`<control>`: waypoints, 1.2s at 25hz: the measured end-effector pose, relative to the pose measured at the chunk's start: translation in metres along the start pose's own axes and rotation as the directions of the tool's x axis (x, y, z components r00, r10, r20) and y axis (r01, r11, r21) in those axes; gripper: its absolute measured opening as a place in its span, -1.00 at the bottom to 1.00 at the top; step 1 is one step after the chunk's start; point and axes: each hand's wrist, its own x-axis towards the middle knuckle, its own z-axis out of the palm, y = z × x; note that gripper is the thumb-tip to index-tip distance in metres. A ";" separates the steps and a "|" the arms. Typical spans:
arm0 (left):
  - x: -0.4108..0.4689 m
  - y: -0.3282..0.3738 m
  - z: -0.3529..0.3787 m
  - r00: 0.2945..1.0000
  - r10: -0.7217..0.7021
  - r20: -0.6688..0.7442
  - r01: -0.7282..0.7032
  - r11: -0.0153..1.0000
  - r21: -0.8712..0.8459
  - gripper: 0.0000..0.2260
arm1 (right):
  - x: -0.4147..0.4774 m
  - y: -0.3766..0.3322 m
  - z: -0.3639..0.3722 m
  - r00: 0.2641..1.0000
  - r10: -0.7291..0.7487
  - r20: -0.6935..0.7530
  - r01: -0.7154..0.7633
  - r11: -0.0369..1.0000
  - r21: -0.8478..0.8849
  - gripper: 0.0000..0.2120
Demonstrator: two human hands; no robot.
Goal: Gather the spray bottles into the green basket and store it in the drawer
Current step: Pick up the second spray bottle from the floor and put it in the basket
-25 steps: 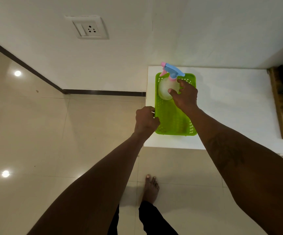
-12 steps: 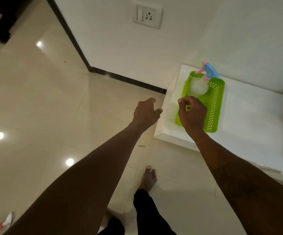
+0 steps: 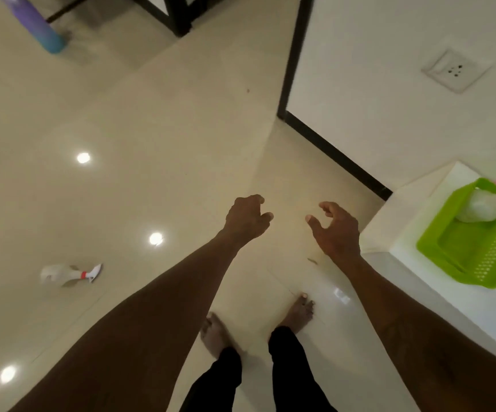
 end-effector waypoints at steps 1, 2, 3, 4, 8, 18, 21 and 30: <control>-0.010 -0.025 -0.017 0.999 -0.046 -0.019 0.046 0.999 -0.011 -0.53 | -0.008 -0.019 0.015 0.998 -0.022 0.058 0.022 1.000 0.005 -0.55; -0.018 -0.049 -0.030 0.995 -0.089 -0.035 0.088 0.996 -0.022 -0.53 | -0.015 -0.037 0.029 0.993 -0.048 0.107 0.048 0.999 0.006 -0.54; -0.025 -0.071 -0.040 0.990 -0.129 -0.051 0.127 0.991 -0.031 -0.53 | -0.020 -0.052 0.044 0.986 -0.077 0.149 0.077 0.997 0.005 -0.53; -0.031 -0.091 -0.049 0.983 -0.168 -0.067 0.166 0.985 -0.042 -0.52 | -0.024 -0.066 0.060 0.976 -0.111 0.189 0.112 0.994 0.004 -0.53; -0.057 -0.159 -0.068 0.940 -0.318 -0.122 0.302 0.944 -0.134 -0.52 | -0.030 -0.113 0.120 0.926 -0.198 0.322 0.206 0.979 0.010 -0.53; -0.125 -0.298 -0.079 0.746 -0.628 -0.222 0.516 0.755 -0.406 -0.53 | -0.064 -0.205 0.240 0.730 -0.354 0.585 0.437 0.899 -0.002 -0.54; -0.148 -0.350 -0.089 0.696 -0.678 -0.237 0.533 0.709 -0.462 -0.53 | -0.089 -0.242 0.283 0.670 -0.375 0.641 0.496 0.868 -0.011 -0.54; -0.192 -0.483 -0.150 0.594 -0.767 -0.241 0.591 0.620 -0.516 -0.53 | -0.149 -0.352 0.405 0.540 -0.410 0.735 0.585 0.810 0.022 -0.54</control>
